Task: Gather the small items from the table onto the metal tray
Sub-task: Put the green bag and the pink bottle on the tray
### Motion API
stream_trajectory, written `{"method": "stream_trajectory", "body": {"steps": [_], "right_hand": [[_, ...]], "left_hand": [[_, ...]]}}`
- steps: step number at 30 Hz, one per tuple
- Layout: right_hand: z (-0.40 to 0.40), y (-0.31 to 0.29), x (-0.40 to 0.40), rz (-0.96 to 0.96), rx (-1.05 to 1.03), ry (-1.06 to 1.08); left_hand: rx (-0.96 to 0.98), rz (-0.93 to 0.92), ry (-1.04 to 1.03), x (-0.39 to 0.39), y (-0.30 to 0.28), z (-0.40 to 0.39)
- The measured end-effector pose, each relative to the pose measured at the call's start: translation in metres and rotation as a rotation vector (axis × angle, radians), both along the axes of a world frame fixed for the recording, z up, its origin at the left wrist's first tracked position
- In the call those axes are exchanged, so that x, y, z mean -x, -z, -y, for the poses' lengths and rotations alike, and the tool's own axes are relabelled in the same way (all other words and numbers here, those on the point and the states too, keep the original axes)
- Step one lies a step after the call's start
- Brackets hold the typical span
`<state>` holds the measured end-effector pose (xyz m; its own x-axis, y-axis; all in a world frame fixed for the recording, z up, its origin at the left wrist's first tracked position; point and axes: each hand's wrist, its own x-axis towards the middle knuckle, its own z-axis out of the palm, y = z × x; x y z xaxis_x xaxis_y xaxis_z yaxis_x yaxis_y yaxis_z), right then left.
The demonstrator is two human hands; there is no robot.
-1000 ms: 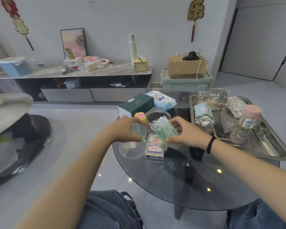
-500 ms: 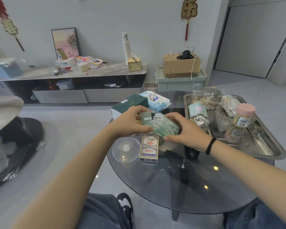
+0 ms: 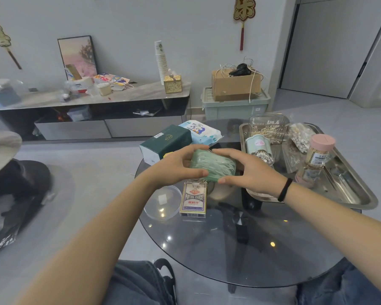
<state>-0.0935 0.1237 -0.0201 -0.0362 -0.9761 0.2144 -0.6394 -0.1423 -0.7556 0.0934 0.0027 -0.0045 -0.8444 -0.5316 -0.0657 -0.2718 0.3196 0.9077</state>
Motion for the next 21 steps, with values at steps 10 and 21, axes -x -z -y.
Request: {"method": "stream_trajectory", "body": {"steps": [10,21], "right_hand": [[-0.011,-0.010,0.016,0.318,-0.050,-0.082],[-0.013,-0.004,0.032,0.676,-0.112,-0.053]], "left_hand": [[-0.130,-0.035,0.073,0.012,0.000,-0.007],[-0.257,-0.011,0.088,0.043,0.003,-0.025]]}}
